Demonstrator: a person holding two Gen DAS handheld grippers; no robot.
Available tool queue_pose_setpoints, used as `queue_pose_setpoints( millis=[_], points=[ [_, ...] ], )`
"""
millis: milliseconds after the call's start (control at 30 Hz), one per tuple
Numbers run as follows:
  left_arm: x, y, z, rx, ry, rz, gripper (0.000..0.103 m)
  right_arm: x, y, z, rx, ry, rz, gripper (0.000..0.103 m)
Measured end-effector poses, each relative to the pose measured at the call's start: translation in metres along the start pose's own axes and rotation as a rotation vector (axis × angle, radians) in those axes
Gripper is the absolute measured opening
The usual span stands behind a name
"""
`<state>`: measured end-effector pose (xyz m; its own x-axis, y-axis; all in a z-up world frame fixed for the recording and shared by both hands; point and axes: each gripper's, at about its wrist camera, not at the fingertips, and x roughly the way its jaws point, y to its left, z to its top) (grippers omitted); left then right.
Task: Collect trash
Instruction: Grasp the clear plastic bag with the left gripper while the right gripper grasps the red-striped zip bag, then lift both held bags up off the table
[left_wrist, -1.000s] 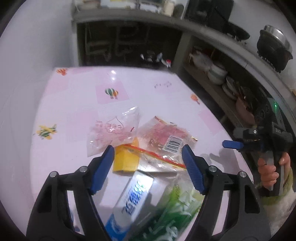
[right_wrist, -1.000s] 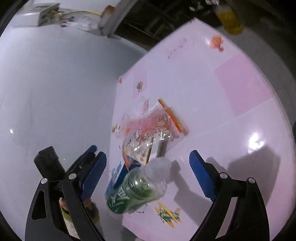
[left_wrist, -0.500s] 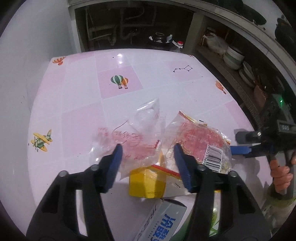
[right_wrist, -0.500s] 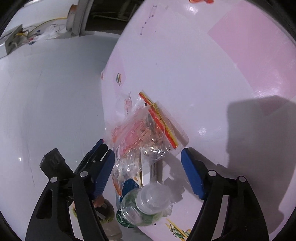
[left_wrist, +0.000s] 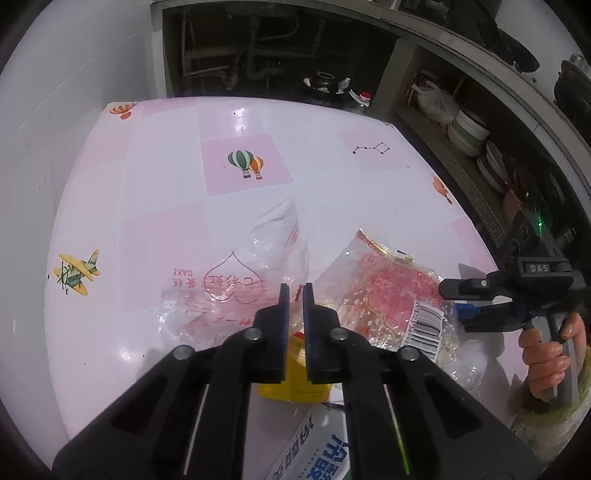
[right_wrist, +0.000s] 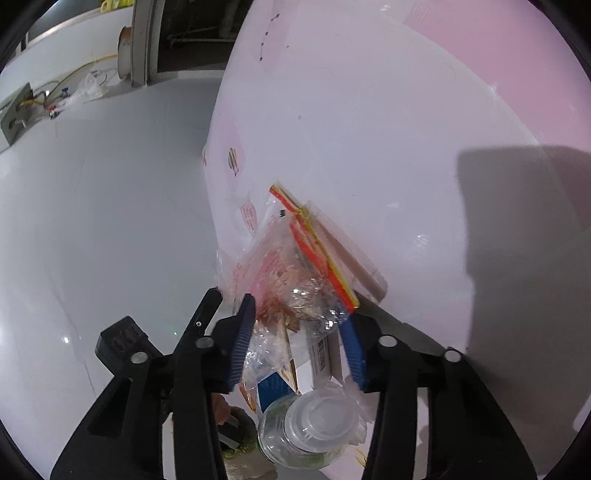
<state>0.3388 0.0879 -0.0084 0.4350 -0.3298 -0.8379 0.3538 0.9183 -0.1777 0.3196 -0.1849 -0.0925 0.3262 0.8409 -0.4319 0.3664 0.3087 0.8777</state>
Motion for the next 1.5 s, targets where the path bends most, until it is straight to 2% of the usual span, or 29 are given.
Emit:
queue_pose_setpoints(
  millis=[100, 500, 900, 1067, 1133, 1167, 1367, 1500],
  points=[
    [-0.004, -0.001, 0.000, 0.006, -0.020, 0.005, 0.000, 0.003, -0.003, 0.001, 0.017, -0.001, 0.025, 0.033],
    [-0.034, 0.004, 0.002, -0.008, -0.116, 0.037, 0.000, 0.004, -0.004, -0.002, 0.052, 0.003, 0.173, 0.011],
    [-0.071, 0.009, 0.009, -0.031, -0.230, 0.064, 0.000, -0.018, 0.017, -0.005, 0.011, -0.030, 0.270, 0.006],
    [-0.072, 0.008, 0.008, 0.002, -0.218, 0.047, 0.001, -0.031, 0.021, -0.006, -0.006, -0.058, 0.292, 0.005],
    [-0.067, 0.006, 0.004, 0.042, -0.189, 0.063, 0.025, -0.037, 0.021, -0.009, -0.013, -0.068, 0.300, 0.005],
    [-0.064, 0.003, 0.000, 0.077, -0.179, 0.089, 0.045, -0.042, 0.021, -0.009, -0.015, -0.076, 0.306, 0.005],
    [-0.043, -0.014, -0.021, 0.341, -0.127, 0.210, 0.064, -0.061, 0.020, -0.006, -0.021, -0.110, 0.328, 0.005],
    [-0.022, -0.025, -0.028, 0.428, -0.069, 0.189, 0.065, -0.070, 0.014, -0.007, -0.019, -0.122, 0.332, 0.005]
  ],
)
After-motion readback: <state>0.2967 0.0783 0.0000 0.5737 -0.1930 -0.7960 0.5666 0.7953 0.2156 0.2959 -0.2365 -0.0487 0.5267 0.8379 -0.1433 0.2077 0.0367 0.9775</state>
